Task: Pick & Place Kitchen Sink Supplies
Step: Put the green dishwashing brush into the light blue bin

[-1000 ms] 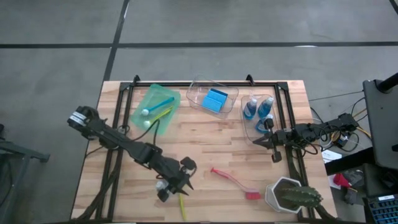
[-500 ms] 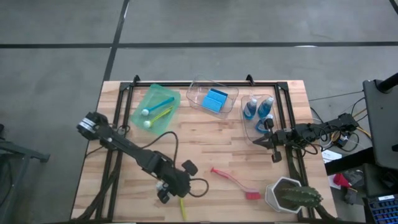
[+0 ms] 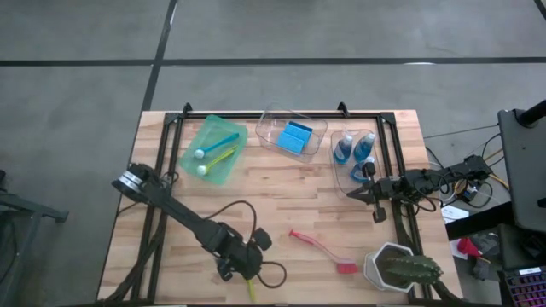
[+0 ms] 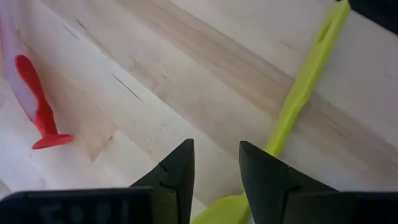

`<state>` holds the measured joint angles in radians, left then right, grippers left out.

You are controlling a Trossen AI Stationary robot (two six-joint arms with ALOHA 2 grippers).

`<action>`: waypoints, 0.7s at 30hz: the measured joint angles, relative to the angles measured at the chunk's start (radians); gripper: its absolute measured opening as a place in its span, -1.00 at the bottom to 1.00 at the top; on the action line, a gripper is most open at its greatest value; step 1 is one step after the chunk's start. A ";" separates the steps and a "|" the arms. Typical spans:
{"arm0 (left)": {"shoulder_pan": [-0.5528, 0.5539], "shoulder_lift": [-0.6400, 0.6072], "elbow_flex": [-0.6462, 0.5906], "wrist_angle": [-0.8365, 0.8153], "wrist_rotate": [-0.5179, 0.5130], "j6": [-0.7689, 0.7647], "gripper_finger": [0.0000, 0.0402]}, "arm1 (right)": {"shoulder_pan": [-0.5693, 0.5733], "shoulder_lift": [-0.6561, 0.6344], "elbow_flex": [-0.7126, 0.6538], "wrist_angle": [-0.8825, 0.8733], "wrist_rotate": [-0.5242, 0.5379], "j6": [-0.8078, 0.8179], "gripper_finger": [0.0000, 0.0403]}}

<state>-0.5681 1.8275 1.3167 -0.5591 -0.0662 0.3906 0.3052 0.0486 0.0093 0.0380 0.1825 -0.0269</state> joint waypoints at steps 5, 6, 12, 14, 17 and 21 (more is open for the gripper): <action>-0.015 0.012 -0.002 -0.022 -0.003 0.000 -0.41 | 0.000 0.000 0.000 0.000 0.000 0.000 -0.96; -0.020 0.012 -0.002 -0.019 -0.003 -0.002 -0.41 | 0.000 0.000 0.000 0.000 0.000 0.000 -0.96; -0.057 0.013 -0.006 -0.027 -0.003 -0.002 -0.41 | 0.000 -0.001 0.000 0.000 0.000 0.000 -0.96; -0.061 0.023 -0.006 -0.020 0.003 -0.017 -0.41 | 0.000 -0.001 0.000 0.000 0.000 0.000 -0.96; -0.071 0.045 -0.011 -0.027 0.004 -0.029 -0.41 | 0.000 -0.001 0.000 0.000 0.000 0.000 -0.96; -0.087 0.074 -0.012 -0.026 0.008 -0.021 -0.41 | 0.000 -0.001 0.000 0.000 0.000 0.000 -0.96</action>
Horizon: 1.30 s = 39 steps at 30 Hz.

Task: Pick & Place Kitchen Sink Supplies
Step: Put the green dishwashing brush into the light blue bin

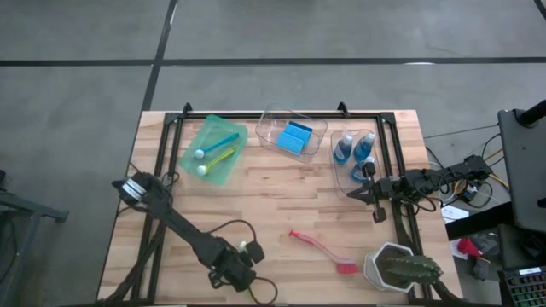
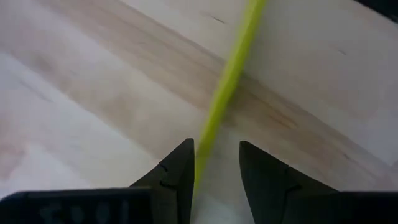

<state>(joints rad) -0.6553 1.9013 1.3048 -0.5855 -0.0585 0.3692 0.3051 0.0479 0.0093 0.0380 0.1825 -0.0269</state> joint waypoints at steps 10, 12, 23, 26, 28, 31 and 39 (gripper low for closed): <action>-0.004 0.047 0.003 0.017 -0.022 0.017 -0.41 | 0.000 0.000 0.000 0.000 0.000 0.000 -0.96; -0.004 0.045 0.003 0.017 -0.022 0.023 -0.45 | 0.000 0.000 0.000 0.000 0.000 0.000 -0.96; 0.000 0.041 0.011 0.007 -0.094 0.027 -0.93 | 0.000 0.000 0.000 0.000 0.000 0.000 -0.96; 0.000 0.041 0.035 0.001 -0.158 0.059 -0.89 | 0.000 0.000 0.000 0.000 0.000 0.000 -0.96; 0.000 0.041 0.065 -0.031 -0.222 0.090 -0.89 | 0.000 0.000 0.000 0.000 0.000 0.000 -0.96; 0.001 0.040 0.119 -0.067 -0.340 0.129 -0.92 | 0.000 0.000 0.000 0.000 0.000 0.000 -0.96; 0.027 0.037 0.267 -0.290 -0.807 0.269 -0.88 | 0.000 0.000 0.000 0.000 0.000 0.000 -0.96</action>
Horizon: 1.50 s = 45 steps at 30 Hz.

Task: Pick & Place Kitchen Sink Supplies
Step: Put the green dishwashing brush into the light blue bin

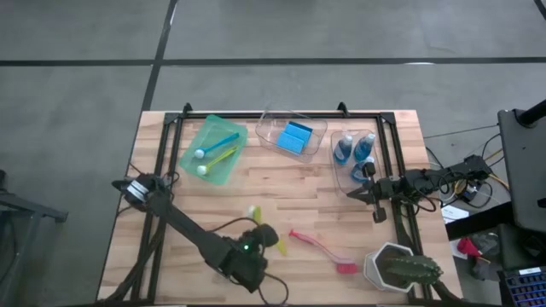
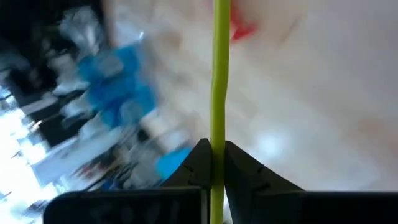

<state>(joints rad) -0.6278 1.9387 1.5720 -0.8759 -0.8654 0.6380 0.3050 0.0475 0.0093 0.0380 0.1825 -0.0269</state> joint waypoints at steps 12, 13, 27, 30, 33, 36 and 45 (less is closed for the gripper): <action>0.155 -0.152 0.038 -0.296 -0.109 -0.149 -0.87 | 0.000 0.000 0.000 0.000 0.000 0.000 -0.96; 0.177 -0.170 0.037 -0.319 -0.113 -0.171 -0.87 | 0.000 0.000 0.000 0.000 0.000 0.000 -0.96; 0.532 -0.505 -0.073 -0.440 -0.024 -0.406 -0.87 | 0.000 0.000 0.000 0.000 0.000 0.000 -0.96; 0.616 -0.584 -0.129 -0.417 0.001 -0.451 -0.89 | 0.000 0.000 0.000 0.000 0.000 0.000 -0.96; 0.700 -0.654 -0.194 -0.367 0.061 -0.476 -0.90 | 0.000 0.000 0.000 0.000 0.000 0.000 -0.96; 0.773 -0.717 -0.274 -0.283 0.095 -0.471 -0.89 | 0.000 0.001 0.000 0.000 0.000 0.000 -0.96; 0.916 -0.795 -0.502 -0.004 0.299 -0.620 -0.87 | 0.000 0.001 0.000 0.000 0.000 0.000 -0.96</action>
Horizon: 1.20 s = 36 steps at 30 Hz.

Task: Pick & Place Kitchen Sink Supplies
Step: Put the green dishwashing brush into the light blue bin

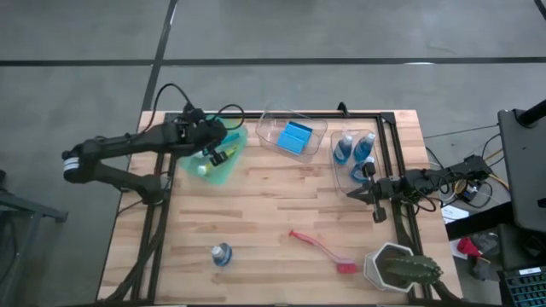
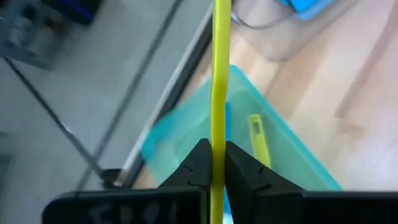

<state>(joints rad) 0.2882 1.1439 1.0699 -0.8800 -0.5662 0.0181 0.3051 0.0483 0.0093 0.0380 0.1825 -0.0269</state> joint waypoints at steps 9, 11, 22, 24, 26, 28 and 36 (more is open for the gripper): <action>0.083 0.022 -0.100 0.043 0.090 -0.047 -0.86 | 0.000 0.000 0.000 0.000 0.000 0.000 -0.96; 0.103 0.028 -0.112 0.055 0.112 -0.055 -0.85 | 0.000 0.000 0.000 0.000 0.000 0.000 -0.96; 0.247 0.081 -0.129 0.084 0.192 -0.083 -0.87 | 0.000 0.000 0.000 0.000 0.000 0.000 -0.96; 0.268 0.094 -0.129 0.092 0.218 -0.083 -0.85 | 0.000 0.000 0.000 0.000 0.000 0.000 -0.96; 0.290 0.109 -0.129 0.093 0.257 -0.096 -0.84 | 0.000 0.000 0.000 0.000 0.000 0.000 -0.96; 0.305 0.126 -0.132 0.105 0.298 -0.110 -0.86 | 0.000 0.000 0.000 0.000 0.000 0.000 -0.96; 0.315 0.207 -0.151 0.127 0.373 -0.117 -0.89 | 0.000 0.000 0.000 0.000 0.000 0.000 -0.96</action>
<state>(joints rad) 0.6029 1.3506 0.9190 -0.7531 -0.1928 -0.0994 0.3054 0.0485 0.0093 0.0380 0.1826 -0.0269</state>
